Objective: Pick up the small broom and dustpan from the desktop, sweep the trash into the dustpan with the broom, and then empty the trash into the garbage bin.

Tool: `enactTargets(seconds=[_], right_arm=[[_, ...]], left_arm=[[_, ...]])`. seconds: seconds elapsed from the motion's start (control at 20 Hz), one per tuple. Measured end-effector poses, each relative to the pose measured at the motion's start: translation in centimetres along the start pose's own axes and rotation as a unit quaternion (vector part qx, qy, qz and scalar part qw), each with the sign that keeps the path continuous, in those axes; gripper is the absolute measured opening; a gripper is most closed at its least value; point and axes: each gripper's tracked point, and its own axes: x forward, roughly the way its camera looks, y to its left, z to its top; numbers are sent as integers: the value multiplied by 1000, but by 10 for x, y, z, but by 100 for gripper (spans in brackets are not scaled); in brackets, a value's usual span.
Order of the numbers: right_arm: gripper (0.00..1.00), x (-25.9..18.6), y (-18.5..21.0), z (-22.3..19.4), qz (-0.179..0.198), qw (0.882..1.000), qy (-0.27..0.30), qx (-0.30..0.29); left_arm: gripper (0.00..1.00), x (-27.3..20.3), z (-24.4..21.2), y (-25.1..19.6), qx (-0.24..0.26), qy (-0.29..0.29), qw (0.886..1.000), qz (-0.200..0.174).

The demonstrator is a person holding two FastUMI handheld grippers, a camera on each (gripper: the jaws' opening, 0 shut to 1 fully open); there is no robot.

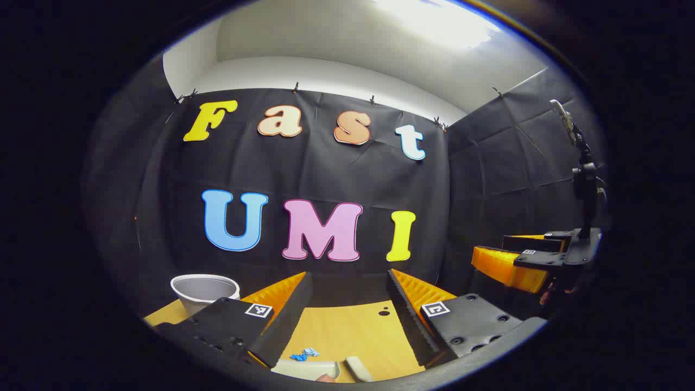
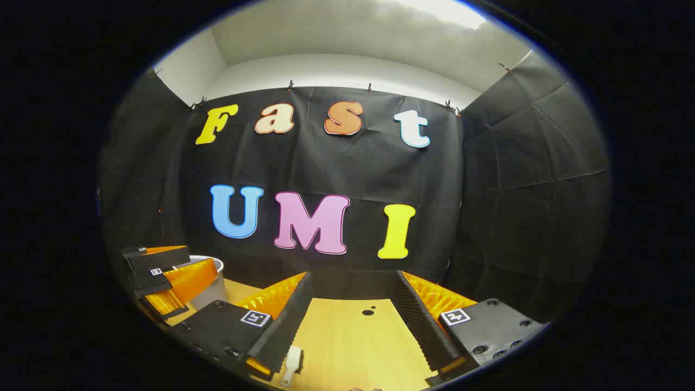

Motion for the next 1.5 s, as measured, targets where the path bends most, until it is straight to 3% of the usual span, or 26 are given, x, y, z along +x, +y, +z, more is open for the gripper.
enactTargets(seconds=[0.35,1.0,1.5], right_arm=[[98,-11,5,-4,0,1000,4,-1],[98,-35,13,-9,0,1000,16,7],[98,-48,15,-14,-3,1000,27,7]], left_arm=[[82,-10,-5,7,20,14,999,24],[82,-27,-19,16,7,39,998,44],[82,-36,-25,14,-14,50,998,26]])
